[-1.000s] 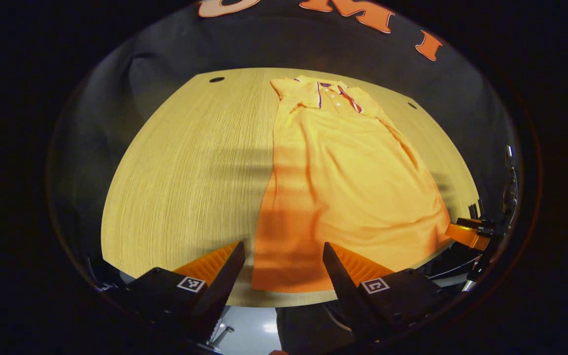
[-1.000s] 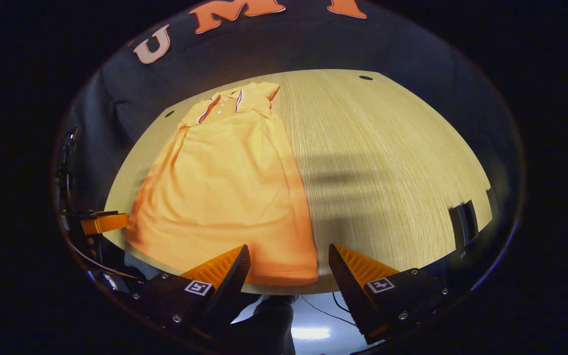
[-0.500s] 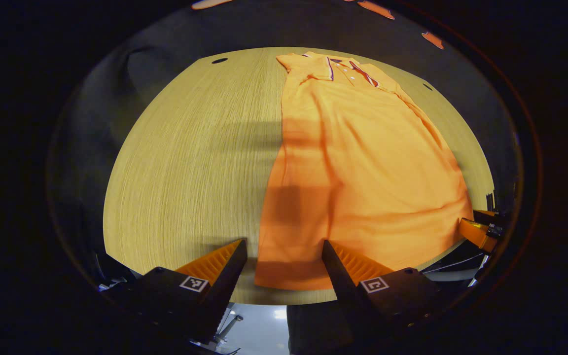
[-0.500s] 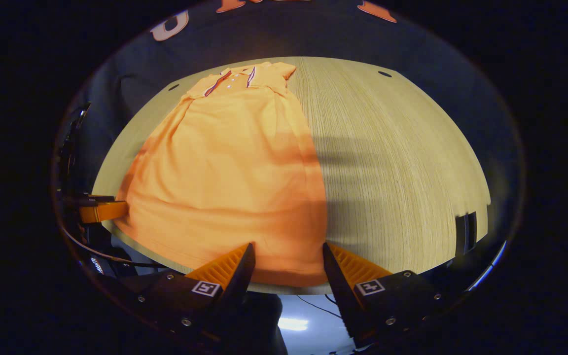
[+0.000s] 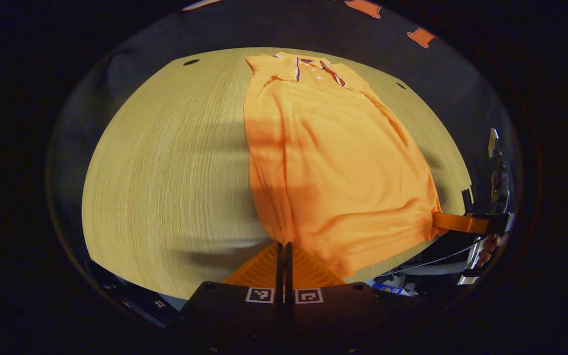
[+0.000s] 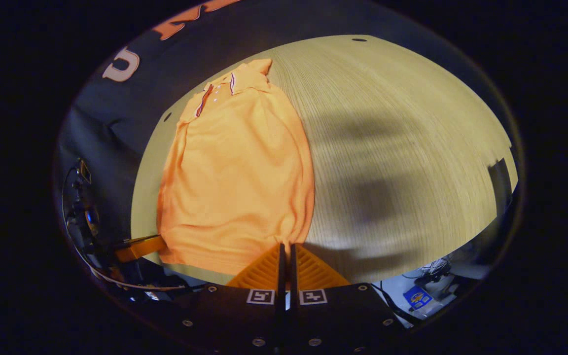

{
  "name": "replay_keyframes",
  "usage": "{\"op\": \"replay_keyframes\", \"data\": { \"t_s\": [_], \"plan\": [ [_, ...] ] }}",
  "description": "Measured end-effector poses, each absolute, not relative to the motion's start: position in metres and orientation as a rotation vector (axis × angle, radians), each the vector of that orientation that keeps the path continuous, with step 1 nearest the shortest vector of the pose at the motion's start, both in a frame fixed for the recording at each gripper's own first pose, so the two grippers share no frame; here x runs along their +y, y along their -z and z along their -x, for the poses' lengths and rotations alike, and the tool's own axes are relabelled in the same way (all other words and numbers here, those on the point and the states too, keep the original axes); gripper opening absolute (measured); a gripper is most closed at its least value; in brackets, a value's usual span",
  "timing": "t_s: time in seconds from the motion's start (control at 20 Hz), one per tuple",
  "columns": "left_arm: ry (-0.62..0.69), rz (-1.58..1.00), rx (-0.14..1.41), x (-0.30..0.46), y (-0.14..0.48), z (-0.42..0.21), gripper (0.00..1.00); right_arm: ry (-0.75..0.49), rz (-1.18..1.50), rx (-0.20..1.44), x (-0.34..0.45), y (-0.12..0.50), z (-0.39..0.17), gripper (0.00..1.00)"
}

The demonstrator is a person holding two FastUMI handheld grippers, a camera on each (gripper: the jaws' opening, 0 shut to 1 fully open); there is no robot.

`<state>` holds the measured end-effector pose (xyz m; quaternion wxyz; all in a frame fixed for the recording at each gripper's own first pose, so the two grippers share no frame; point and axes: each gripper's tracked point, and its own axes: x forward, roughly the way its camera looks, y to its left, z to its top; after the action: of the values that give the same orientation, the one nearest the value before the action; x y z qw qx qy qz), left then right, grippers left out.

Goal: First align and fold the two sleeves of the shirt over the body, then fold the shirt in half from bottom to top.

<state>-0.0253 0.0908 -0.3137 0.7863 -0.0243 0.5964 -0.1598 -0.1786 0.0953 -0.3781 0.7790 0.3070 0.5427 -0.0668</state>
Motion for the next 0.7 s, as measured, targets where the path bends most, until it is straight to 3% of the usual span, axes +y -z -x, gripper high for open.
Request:
{"op": "replay_keyframes", "data": {
  "t_s": [0.7],
  "plan": [
    [0.445, 0.138, 1.065, 0.081, 0.222, -0.122, 0.01, 0.105, -0.755, 0.923, 0.061, 0.294, 0.049, 0.04]
  ]
}}
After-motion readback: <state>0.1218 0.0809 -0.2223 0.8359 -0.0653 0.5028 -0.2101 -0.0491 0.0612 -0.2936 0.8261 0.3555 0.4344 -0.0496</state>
